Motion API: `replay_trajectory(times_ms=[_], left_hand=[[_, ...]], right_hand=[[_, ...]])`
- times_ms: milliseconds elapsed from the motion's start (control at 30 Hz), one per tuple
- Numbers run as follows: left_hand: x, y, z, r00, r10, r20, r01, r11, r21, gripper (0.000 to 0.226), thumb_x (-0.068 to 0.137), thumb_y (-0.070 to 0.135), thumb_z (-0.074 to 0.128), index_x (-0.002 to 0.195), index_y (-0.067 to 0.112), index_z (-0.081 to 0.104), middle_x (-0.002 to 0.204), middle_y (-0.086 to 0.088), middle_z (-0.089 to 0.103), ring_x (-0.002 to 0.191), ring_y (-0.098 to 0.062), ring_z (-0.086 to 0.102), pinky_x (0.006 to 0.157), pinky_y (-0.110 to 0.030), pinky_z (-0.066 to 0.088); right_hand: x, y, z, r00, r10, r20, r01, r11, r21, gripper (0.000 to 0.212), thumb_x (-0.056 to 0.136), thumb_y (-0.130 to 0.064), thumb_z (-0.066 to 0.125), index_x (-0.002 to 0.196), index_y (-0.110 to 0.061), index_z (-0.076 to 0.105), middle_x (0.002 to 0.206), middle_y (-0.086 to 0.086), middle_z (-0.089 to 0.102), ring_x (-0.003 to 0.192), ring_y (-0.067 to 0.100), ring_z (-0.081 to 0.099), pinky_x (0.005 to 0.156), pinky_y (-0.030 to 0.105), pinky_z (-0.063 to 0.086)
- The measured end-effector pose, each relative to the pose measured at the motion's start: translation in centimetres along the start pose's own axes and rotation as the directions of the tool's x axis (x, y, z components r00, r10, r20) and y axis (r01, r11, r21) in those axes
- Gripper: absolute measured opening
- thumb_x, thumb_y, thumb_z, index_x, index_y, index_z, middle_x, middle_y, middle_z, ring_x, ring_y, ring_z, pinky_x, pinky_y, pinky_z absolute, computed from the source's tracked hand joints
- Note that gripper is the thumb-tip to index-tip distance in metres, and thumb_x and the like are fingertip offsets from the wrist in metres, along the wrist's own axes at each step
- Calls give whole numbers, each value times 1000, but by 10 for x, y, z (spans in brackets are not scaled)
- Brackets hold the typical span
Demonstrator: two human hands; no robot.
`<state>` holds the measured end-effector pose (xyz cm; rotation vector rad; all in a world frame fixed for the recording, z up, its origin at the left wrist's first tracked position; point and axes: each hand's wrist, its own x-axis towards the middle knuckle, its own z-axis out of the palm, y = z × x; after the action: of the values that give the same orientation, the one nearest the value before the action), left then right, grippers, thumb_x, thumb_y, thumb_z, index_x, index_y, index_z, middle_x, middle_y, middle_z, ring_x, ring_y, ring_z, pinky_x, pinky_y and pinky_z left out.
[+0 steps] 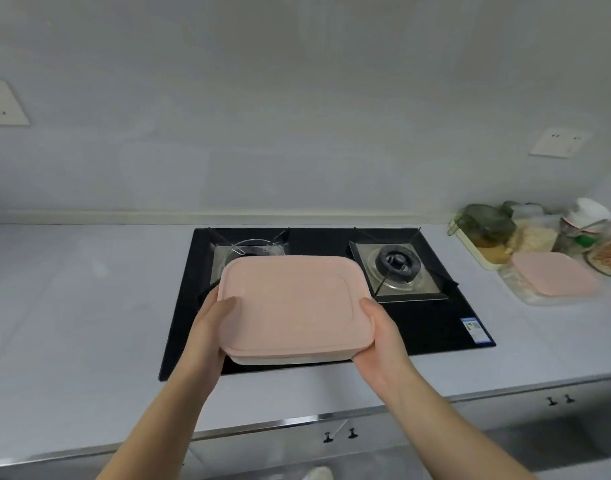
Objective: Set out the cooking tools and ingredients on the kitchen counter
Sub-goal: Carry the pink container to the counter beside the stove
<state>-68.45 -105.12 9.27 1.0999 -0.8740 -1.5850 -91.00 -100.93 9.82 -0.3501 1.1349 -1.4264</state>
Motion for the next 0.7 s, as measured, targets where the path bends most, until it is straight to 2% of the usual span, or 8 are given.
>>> replay_trajectory(times_ms=[167,267,333,433,533,700], left_hand=[[30,-21,58,999,5,33,-5,1000,10,45,74,34,55,118,30,60,115,-1,67,108,-26,60,89,-46,50],[52,-31,93,999,-7,47,8,1000,-10,46,74,33,55,120,29,59,117,-3,67,107,-26,61,81,-41,51],[63,-38,113,998,-27,53,28,999,-17,46,74,33,56,120,30,59,116,-2,67,107,-27,61,82,-42,51],[88,-49,163,996,-52,70,53,998,-15,43,75,33,57,118,30,59,118,-2,66,110,-26,60,88,-44,50],[108,-59,214,992,-41,117,41,999,2,36,81,31,57,116,29,59,116,-1,67,107,-23,61,81,-37,49],[129,-70,287,968,-63,243,47,996,71,49,75,37,56,124,28,56,113,6,69,104,-16,65,77,-30,50]], right_hand=[[32,-37,-46,1000,-21,-4,20,999,-39,36,98,-28,42,128,-18,59,120,10,67,117,31,60,90,42,50],[51,-60,-70,999,-26,-19,25,999,-48,35,98,-28,42,128,-18,59,119,11,68,114,30,61,83,40,51],[61,-76,-86,1000,-17,-26,15,998,-53,35,98,-29,43,128,-18,58,118,11,68,113,31,61,79,39,51],[85,-113,-120,998,-47,-47,43,995,-91,34,98,-30,44,127,-20,58,119,12,67,114,31,60,83,41,52],[104,-142,-155,992,-87,-89,77,990,-115,36,97,-32,45,129,-19,57,123,13,65,115,32,60,88,44,52],[117,-178,-210,972,-153,-179,148,988,-42,38,97,-29,40,129,-14,57,122,14,65,115,33,61,85,43,50]])
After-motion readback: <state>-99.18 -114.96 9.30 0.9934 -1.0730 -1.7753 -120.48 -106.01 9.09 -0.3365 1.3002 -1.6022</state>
